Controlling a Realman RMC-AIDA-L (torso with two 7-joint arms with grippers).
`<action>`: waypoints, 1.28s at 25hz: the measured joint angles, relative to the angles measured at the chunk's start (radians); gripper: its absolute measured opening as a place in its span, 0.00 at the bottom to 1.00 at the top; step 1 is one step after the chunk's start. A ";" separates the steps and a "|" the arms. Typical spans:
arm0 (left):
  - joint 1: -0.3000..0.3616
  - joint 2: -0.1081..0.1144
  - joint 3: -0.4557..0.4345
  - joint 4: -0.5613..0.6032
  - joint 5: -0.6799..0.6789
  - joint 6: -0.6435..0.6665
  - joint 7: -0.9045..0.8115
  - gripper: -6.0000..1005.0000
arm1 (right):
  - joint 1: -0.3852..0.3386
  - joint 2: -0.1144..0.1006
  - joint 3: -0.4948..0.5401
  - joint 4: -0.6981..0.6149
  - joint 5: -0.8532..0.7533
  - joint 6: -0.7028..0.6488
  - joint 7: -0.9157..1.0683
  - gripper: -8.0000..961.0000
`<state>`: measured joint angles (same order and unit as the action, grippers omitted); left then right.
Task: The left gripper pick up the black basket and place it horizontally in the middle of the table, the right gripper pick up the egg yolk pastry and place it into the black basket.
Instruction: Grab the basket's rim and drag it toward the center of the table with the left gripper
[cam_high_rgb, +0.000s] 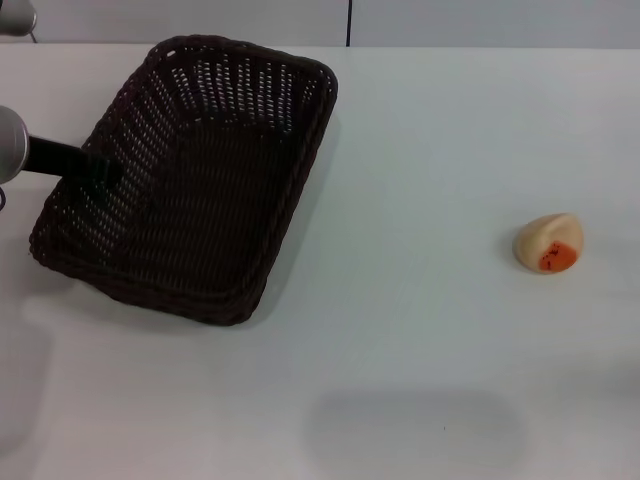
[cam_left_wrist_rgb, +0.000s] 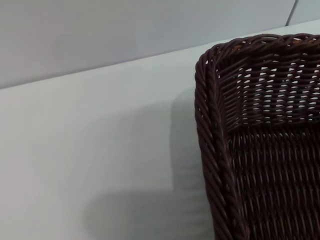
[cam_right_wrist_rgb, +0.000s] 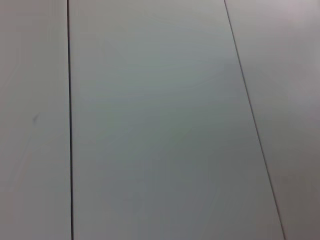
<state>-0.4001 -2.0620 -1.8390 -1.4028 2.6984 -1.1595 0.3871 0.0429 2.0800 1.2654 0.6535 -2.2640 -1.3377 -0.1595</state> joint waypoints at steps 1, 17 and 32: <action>-0.001 0.000 0.000 0.000 0.000 0.000 0.001 0.30 | 0.000 0.000 0.000 0.000 0.000 0.000 0.000 0.72; -0.107 0.011 -0.334 -0.070 -0.219 -0.096 0.361 0.24 | 0.002 0.000 0.005 -0.002 0.000 0.000 0.000 0.73; -0.247 0.156 -0.399 0.164 -0.569 -0.278 0.677 0.22 | -0.004 0.003 0.003 0.004 0.000 0.000 0.000 0.73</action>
<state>-0.6467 -1.9057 -2.2383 -1.2385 2.1299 -1.4371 1.0640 0.0387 2.0831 1.2688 0.6576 -2.2642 -1.3376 -0.1595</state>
